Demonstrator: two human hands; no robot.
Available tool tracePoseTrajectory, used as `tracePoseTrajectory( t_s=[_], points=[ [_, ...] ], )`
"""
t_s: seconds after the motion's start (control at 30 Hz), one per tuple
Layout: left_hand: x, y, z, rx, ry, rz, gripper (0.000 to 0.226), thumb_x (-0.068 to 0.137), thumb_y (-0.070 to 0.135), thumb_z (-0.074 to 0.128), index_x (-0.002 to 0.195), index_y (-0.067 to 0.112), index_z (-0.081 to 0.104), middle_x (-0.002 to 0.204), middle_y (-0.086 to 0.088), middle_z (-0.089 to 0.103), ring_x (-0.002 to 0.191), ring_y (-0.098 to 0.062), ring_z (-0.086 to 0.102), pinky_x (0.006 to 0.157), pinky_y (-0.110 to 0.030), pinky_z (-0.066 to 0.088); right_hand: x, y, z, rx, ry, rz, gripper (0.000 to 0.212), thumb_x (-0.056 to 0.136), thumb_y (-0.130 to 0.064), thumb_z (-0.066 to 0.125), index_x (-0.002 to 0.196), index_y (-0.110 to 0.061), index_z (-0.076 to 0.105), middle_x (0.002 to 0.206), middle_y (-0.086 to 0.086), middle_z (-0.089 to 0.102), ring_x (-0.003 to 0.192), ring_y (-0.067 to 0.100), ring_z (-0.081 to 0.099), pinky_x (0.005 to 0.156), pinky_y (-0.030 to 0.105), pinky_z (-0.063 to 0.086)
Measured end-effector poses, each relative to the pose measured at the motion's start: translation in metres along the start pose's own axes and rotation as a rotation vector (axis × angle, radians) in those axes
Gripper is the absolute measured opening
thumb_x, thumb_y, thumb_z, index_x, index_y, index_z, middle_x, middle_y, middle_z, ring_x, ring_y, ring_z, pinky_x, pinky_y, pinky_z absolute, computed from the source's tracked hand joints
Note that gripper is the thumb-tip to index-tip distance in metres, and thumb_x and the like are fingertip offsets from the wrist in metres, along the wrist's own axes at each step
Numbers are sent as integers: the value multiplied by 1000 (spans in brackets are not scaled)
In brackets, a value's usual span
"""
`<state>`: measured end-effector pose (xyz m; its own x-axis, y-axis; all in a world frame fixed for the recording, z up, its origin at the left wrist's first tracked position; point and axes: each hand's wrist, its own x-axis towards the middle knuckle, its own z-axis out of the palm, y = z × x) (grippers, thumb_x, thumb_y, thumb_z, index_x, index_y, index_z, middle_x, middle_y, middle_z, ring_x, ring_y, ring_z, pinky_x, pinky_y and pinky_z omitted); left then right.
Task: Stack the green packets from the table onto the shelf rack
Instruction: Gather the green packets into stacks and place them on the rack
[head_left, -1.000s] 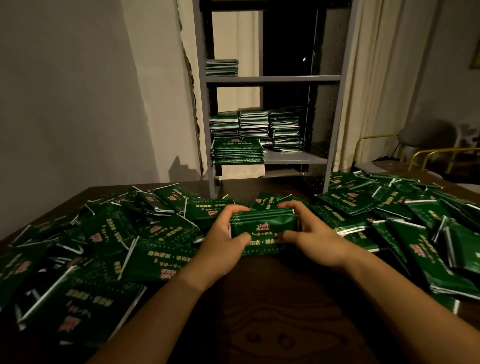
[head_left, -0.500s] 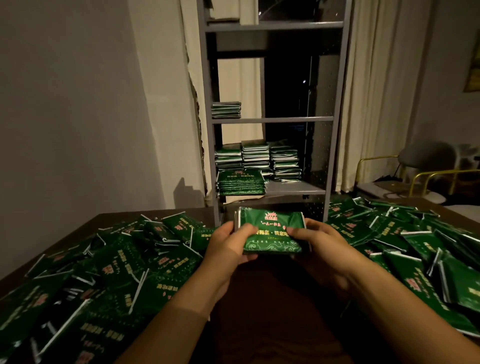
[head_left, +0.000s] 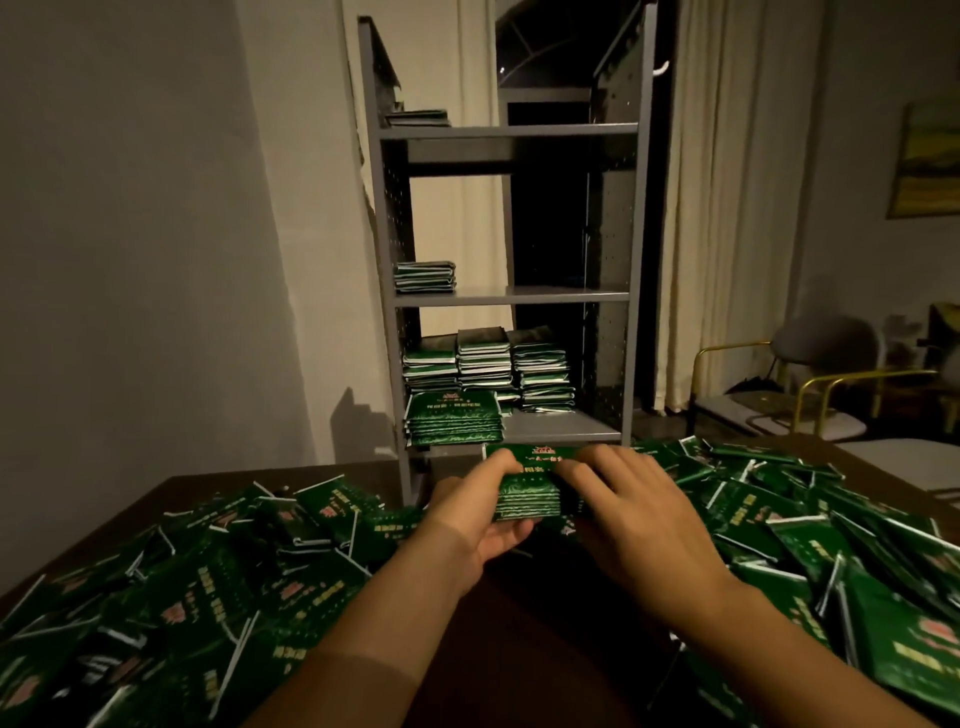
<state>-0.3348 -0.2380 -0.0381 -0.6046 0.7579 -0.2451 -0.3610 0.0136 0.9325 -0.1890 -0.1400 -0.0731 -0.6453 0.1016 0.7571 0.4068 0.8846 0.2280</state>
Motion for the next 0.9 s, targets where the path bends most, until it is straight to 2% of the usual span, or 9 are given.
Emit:
tracePoseTrajectory(
  t_s=[0.07,0.17,0.27,0.37,0.43,0.53,0.63,0.8,0.9],
  points=[
    [4,5,5,-25,-34,14,16,88,17,71,100,7,69,74,-8,76,62,-21,72,57,-28,56,4,9,5,-9,48,5,39,81,-20,72,117,-14,61,103,2,60,88,24,58,72,36,49],
    [15,10,10,-24,-80,55,23,96,28,65,109,10,66,92,-13,77,74,-27,76,68,-32,62,12,26,15,-56,35,16,40,79,-26,79,113,-16,62,99,-1,61,88,22,60,76,36,46],
    [27,15,13,151,-21,98,32,105,39,45,111,11,59,103,-19,72,81,-29,72,65,-32,61,24,46,20,-116,23,47,38,79,-33,75,111,-16,62,99,1,61,89,23,59,77,38,44],
    [40,10,7,560,204,459,13,104,27,46,98,17,52,94,-9,65,79,-24,63,66,-34,56,34,58,26,-154,-23,68,45,75,-36,61,113,-12,63,101,6,62,91,28,59,78,41,47],
    [45,5,2,800,252,733,7,100,20,52,94,19,50,88,1,58,75,-16,58,62,-27,49,41,60,35,-161,-72,72,50,71,-35,66,114,-11,63,102,8,62,92,30,61,79,43,49],
    [53,-4,-2,1187,157,1055,4,98,23,49,94,23,49,92,9,49,81,-9,49,68,-25,44,55,63,53,-141,-129,103,61,59,-33,85,113,-11,64,100,8,63,89,29,61,77,41,50],
    [68,-13,0,1476,32,1275,16,92,28,43,97,19,56,94,4,53,86,-14,49,74,-28,46,68,67,68,-136,-155,111,61,56,-32,88,109,-14,63,97,5,61,88,28,58,75,39,48],
    [90,-16,6,1636,9,1292,39,86,34,35,102,15,64,97,-1,59,90,-21,57,80,-34,54,77,74,77,-89,-194,86,62,56,-26,89,111,-16,64,98,3,63,91,26,58,75,37,48],
    [98,-15,11,1678,16,1282,39,85,34,34,101,14,63,96,-2,59,88,-21,57,79,-34,55,78,77,80,-91,-258,74,63,64,-30,86,120,-19,59,109,2,61,101,24,55,82,35,47]
  ],
)
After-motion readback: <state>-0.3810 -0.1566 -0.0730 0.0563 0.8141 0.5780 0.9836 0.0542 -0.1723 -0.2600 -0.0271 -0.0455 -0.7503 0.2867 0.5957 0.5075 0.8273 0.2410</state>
